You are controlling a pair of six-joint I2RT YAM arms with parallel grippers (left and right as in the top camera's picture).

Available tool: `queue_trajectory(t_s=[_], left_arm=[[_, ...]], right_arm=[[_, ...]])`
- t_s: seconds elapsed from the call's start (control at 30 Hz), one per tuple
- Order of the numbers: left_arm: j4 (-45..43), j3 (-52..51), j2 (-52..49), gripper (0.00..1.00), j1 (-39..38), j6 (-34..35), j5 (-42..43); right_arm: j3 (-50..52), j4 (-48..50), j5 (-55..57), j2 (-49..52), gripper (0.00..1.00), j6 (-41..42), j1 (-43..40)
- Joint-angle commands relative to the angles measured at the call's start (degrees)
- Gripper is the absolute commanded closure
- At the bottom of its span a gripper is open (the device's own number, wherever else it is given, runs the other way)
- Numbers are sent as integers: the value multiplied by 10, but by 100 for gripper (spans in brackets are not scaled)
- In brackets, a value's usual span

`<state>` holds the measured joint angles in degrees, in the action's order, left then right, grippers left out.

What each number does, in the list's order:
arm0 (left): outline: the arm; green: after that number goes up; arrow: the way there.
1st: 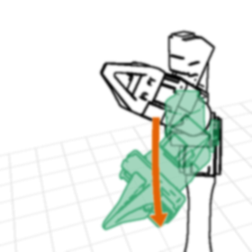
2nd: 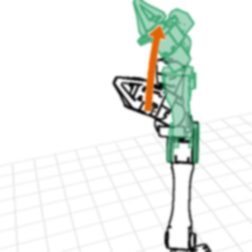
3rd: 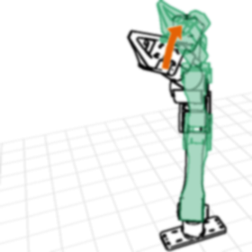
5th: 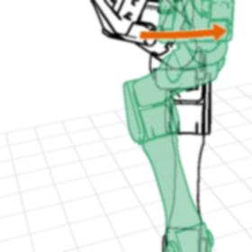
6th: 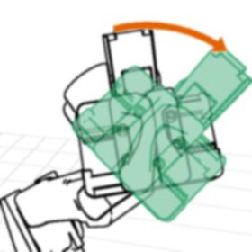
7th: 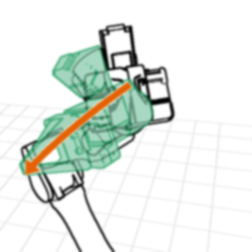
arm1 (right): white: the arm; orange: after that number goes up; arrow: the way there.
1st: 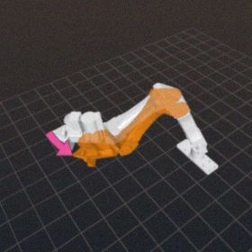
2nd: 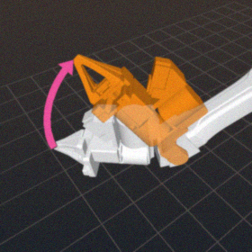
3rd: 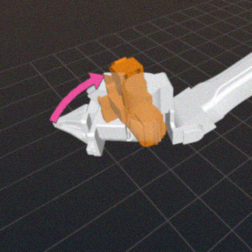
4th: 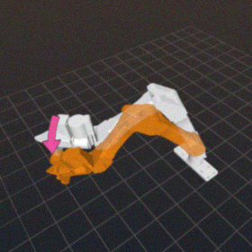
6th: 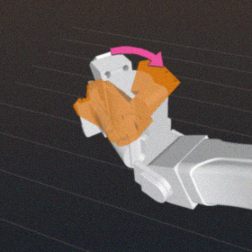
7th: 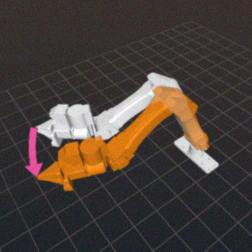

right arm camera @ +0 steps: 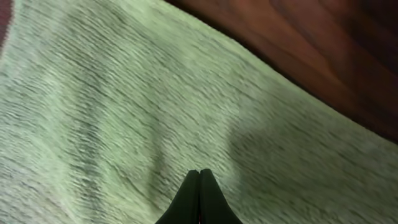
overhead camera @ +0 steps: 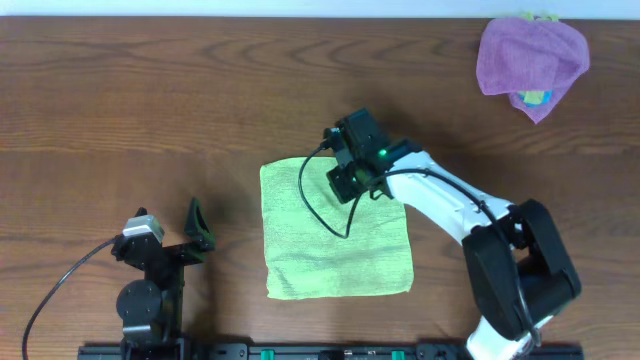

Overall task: Fold the cloth
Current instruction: 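Drag the towel's top edge with the right gripper to square it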

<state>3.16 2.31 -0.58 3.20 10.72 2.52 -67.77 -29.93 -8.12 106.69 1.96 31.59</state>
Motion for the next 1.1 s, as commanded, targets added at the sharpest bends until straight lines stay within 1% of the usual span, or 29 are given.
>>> queue_trajectory(t_s=[0.0, 0.17, 0.4, 0.63, 0.87, 1.07], left_arm=[[11, -20, 4, 5, -2, 2, -8], [11, -20, 4, 5, -2, 2, -8], [11, -20, 4, 5, -2, 2, -8], [11, -20, 4, 4, -2, 2, -8], [11, -20, 4, 5, -2, 2, -8], [11, -20, 4, 5, -2, 2, -8]], right_arm=[[-5, 7, 4, 15, 99, -9, 5], [-6, 19, 1, 50, 99, -9, 7], [-7, 28, -3, 70, 99, -9, 11], [-10, 63, -3, 103, 99, -2, 10], [-72, 47, 17, 165, 99, 8, -2], [-130, 27, 48, 194, 99, 12, -46]])
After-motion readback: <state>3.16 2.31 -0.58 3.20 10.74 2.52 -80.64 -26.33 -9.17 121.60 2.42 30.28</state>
